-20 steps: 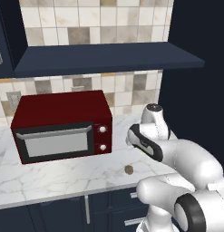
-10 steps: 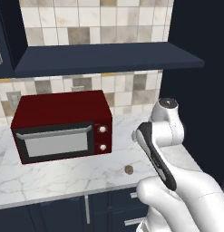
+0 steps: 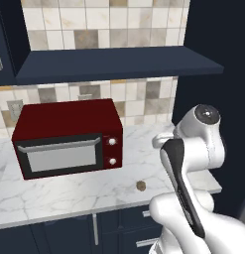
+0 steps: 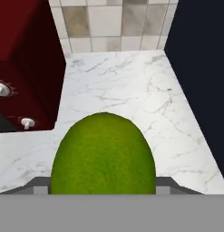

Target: Pick the lime, garlic from the counter and place them in the cabinet.

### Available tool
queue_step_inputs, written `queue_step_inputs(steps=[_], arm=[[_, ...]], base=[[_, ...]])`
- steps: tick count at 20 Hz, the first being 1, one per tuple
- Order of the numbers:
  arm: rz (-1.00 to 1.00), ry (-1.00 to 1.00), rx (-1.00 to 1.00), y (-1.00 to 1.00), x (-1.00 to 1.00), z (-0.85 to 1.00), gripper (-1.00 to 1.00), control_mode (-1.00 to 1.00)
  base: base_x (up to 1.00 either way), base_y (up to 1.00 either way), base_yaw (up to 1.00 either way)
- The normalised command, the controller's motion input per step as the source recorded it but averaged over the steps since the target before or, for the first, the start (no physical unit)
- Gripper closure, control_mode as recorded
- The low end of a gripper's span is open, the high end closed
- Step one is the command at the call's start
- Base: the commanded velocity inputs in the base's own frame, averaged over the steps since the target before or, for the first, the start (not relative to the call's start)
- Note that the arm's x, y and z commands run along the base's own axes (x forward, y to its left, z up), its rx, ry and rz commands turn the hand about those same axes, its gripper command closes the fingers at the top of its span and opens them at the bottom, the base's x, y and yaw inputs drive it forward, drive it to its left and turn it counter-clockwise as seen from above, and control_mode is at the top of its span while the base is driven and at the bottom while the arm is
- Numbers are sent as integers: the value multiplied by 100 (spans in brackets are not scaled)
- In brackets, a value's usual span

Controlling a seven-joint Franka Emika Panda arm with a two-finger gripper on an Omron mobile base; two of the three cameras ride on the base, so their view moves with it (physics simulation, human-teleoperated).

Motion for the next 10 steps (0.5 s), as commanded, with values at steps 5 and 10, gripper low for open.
queue_step_inputs(steps=[5, 10], arm=[[-10, -2, 0, 0, -18, 100, 100, -100], [-11, 0, 0, 0, 0, 100, 100, -100]], base=[[0, 0, 0], [0, 0, 0]])
